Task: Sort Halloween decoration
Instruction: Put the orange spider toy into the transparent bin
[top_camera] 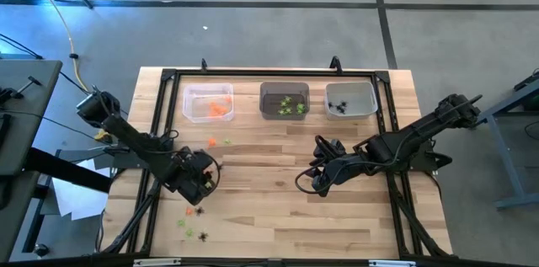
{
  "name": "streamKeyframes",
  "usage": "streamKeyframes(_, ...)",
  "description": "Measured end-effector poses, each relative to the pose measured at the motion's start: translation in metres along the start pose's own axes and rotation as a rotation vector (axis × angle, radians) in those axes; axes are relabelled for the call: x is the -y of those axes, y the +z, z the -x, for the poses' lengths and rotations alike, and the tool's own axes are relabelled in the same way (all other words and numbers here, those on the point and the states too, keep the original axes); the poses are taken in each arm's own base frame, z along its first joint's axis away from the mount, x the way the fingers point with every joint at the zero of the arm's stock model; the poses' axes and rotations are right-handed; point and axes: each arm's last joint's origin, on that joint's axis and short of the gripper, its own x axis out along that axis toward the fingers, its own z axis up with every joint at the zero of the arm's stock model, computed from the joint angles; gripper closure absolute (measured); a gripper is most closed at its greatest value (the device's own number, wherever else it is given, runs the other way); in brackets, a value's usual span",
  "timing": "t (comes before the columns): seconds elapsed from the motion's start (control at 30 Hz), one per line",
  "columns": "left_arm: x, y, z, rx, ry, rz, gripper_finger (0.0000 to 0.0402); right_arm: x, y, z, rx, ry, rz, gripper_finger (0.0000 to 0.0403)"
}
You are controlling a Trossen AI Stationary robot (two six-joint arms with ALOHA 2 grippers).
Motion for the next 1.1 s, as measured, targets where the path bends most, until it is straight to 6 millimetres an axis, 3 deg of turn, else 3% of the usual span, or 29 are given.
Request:
streamKeyframes(0.77,0.011,-0.019,-0.045,-0.057,0.199,-0.085,0.0231,0.000,0.000,0.000,0.000,0.000,0.000,0.0231)
streamKeyframes(1.1,0.014,-0.021,-0.050,-0.016,0.200,-0.029,0.0232,0.000,0.000,0.000,0.000,0.000,0.000,0.0231)
